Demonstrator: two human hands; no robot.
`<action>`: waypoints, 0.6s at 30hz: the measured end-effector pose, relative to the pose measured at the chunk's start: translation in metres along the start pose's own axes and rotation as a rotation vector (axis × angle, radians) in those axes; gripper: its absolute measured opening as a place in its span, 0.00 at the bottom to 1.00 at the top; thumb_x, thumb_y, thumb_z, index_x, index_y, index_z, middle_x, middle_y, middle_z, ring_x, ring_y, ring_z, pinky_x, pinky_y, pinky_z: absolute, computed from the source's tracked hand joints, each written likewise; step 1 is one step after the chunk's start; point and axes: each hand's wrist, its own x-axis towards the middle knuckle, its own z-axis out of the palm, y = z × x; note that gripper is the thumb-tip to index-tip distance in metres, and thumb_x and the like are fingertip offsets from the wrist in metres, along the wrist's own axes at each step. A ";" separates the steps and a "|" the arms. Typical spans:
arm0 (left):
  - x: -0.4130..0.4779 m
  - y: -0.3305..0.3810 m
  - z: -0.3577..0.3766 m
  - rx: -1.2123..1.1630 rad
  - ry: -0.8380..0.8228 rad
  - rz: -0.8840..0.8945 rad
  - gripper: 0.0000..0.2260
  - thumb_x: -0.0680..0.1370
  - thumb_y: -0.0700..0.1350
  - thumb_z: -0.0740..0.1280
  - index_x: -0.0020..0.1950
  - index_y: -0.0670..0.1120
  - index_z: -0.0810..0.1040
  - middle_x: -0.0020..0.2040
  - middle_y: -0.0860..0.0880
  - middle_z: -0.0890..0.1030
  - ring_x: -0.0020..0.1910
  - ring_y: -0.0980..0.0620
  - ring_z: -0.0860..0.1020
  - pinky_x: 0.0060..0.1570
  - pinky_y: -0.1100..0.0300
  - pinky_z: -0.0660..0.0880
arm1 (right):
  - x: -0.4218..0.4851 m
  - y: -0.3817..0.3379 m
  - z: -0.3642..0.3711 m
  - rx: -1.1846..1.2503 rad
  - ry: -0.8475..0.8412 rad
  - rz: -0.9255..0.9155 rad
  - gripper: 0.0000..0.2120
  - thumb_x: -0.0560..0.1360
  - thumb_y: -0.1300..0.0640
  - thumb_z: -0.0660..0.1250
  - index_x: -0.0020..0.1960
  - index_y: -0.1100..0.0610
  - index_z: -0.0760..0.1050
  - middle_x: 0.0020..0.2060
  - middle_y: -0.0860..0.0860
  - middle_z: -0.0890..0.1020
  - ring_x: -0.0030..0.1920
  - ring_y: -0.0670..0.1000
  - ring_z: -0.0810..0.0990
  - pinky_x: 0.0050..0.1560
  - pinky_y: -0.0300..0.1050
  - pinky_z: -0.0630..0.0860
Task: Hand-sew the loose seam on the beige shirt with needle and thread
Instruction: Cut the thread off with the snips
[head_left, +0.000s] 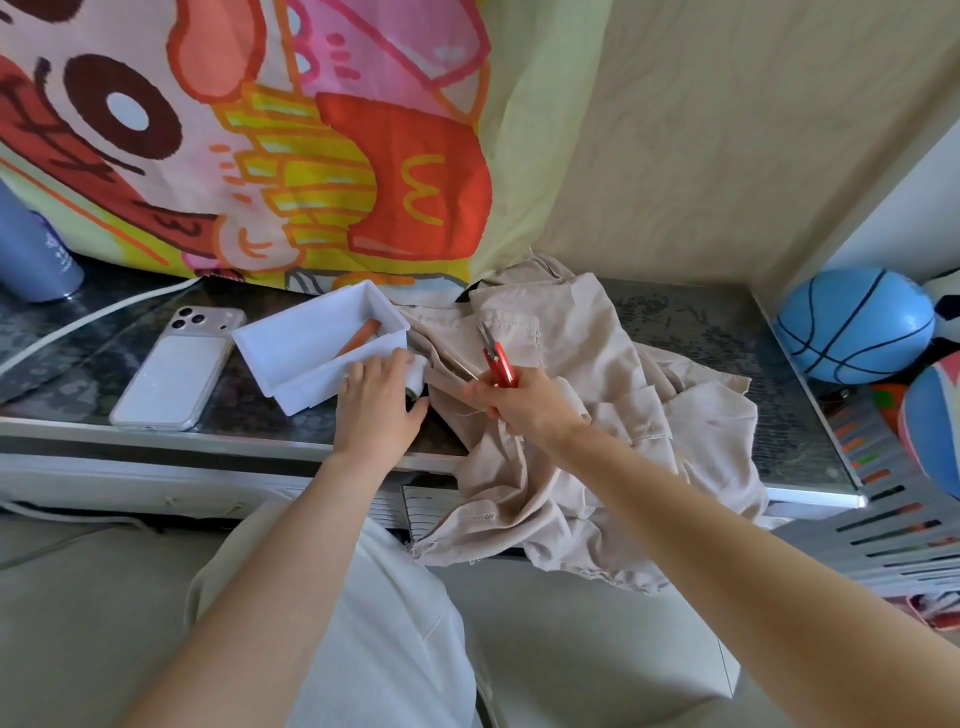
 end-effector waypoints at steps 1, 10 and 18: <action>0.001 0.000 0.001 -0.023 0.004 0.010 0.19 0.76 0.48 0.67 0.65 0.45 0.68 0.58 0.41 0.76 0.59 0.41 0.71 0.55 0.51 0.69 | 0.000 0.000 0.003 -0.007 -0.014 0.005 0.06 0.76 0.53 0.67 0.41 0.54 0.77 0.35 0.53 0.80 0.30 0.45 0.69 0.30 0.34 0.66; -0.007 0.013 -0.013 -0.901 -0.043 -0.209 0.10 0.77 0.41 0.66 0.56 0.46 0.71 0.52 0.50 0.76 0.43 0.58 0.74 0.38 0.69 0.68 | 0.000 0.009 -0.005 -0.009 0.161 -0.126 0.08 0.77 0.59 0.61 0.51 0.52 0.78 0.34 0.47 0.83 0.26 0.37 0.74 0.31 0.32 0.68; -0.011 0.018 -0.022 -1.087 -0.045 -0.254 0.11 0.75 0.41 0.69 0.55 0.48 0.72 0.53 0.52 0.78 0.50 0.59 0.75 0.46 0.67 0.70 | -0.009 0.010 -0.005 -0.050 0.182 -0.197 0.06 0.76 0.57 0.63 0.44 0.54 0.79 0.31 0.48 0.83 0.32 0.40 0.77 0.39 0.41 0.73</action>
